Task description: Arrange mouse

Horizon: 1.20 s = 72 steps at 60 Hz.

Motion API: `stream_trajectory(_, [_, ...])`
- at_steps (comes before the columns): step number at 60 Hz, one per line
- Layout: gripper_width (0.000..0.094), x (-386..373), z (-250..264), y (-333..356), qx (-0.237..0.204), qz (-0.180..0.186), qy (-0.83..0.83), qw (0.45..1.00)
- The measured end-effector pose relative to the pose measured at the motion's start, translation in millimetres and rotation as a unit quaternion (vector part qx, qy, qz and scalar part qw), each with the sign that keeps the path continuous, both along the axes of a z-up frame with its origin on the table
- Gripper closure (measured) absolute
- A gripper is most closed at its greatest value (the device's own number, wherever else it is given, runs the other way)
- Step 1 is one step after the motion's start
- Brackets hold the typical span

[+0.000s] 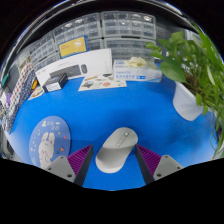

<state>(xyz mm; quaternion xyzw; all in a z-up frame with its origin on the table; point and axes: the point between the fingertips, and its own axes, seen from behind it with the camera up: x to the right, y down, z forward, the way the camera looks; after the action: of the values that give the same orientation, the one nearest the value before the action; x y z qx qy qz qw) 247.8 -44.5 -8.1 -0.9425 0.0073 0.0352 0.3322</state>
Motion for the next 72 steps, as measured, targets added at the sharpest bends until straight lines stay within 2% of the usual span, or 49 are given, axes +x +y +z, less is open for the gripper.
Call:
stream_trajectory(11, [0.0129,-19,2,27,-0.014,0.028,0.019,0.999])
stream_trajectory(23, [0.0296,-26,0,29,-0.023,0.043,-0.012,0.999])
stream_trajectory(28, [0.0399,-20,-4,29,-0.020,0.043,-0.047,0.998])
stream_trajectory(39, [0.0468,-22,-3,29,0.005,0.046,-0.063,0.997])
stream_trajectory(46, [0.0536,-22,-3,27,0.002,0.025,-0.053,0.998])
stream_trajectory(47, [0.0489,-22,-4,26,-0.001,0.022,-0.052,0.998])
stream_trajectory(48, [0.0563,-22,-3,27,0.001,0.019,-0.051,0.999])
stream_trajectory(57, [0.0567,-20,4,24,-0.013,-0.024,-0.044,0.999])
stream_trajectory(62, [0.0566,-17,38,31,0.012,-0.052,-0.051,0.997])
stream_trajectory(72, [0.0567,-29,144,55,0.097,-0.079,-0.072,0.990])
